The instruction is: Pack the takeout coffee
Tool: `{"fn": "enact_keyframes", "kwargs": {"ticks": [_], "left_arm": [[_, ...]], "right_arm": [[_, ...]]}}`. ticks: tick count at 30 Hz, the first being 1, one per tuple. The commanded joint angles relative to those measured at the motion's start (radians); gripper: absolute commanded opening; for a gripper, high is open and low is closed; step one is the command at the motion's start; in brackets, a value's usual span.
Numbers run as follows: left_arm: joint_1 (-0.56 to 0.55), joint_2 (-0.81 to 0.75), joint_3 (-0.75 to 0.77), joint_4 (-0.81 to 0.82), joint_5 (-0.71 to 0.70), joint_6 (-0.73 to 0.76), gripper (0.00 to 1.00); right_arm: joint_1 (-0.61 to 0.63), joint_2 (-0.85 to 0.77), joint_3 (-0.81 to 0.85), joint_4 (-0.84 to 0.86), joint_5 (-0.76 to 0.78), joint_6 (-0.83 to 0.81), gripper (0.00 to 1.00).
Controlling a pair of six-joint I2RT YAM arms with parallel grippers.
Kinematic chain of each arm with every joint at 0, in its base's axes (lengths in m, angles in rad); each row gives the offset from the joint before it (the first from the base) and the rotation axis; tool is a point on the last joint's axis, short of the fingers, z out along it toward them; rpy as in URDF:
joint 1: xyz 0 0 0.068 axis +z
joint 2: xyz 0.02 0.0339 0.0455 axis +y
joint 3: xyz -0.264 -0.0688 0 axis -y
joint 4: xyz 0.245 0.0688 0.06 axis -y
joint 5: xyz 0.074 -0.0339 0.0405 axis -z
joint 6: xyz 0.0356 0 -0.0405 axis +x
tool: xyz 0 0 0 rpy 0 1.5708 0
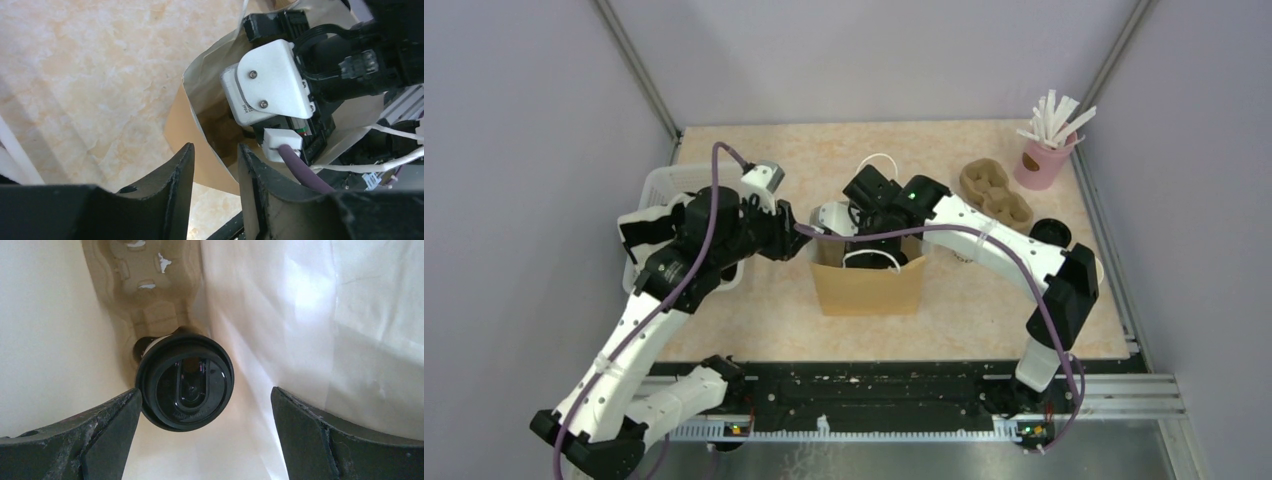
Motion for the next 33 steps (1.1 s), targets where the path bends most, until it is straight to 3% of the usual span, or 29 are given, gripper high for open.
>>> {"fn": "enact_keyframes", "kwargs": {"ticks": [1,14,18,27,30,33], "left_arm": [[-0.001,0.056,-0.010,0.031,0.044,-0.018,0.41],[-0.001,0.059,-0.019,0.029,0.082,-0.013,0.40],[-0.001,0.063,0.002,0.014,0.102,-0.028,0.46],[-0.001,0.094,0.057,-0.043,0.134,-0.142,0.52],[-0.001,0.117,0.072,-0.057,0.158,-0.203,0.53],[0.000,0.134,0.078,-0.061,0.188,-0.277,0.55]], "right_arm": [[0.012,-0.053,0.055,0.034,0.003,0.044,0.98],[0.021,-0.063,0.325,-0.066,0.099,0.178,0.99],[0.044,-0.068,0.416,-0.104,0.140,0.245,0.99],[0.048,-0.143,0.593,-0.269,0.536,0.735,0.99],[-0.017,-0.203,0.515,-0.319,0.548,0.835,0.99],[-0.132,-0.258,0.428,-0.328,0.421,0.900,0.99]]}}
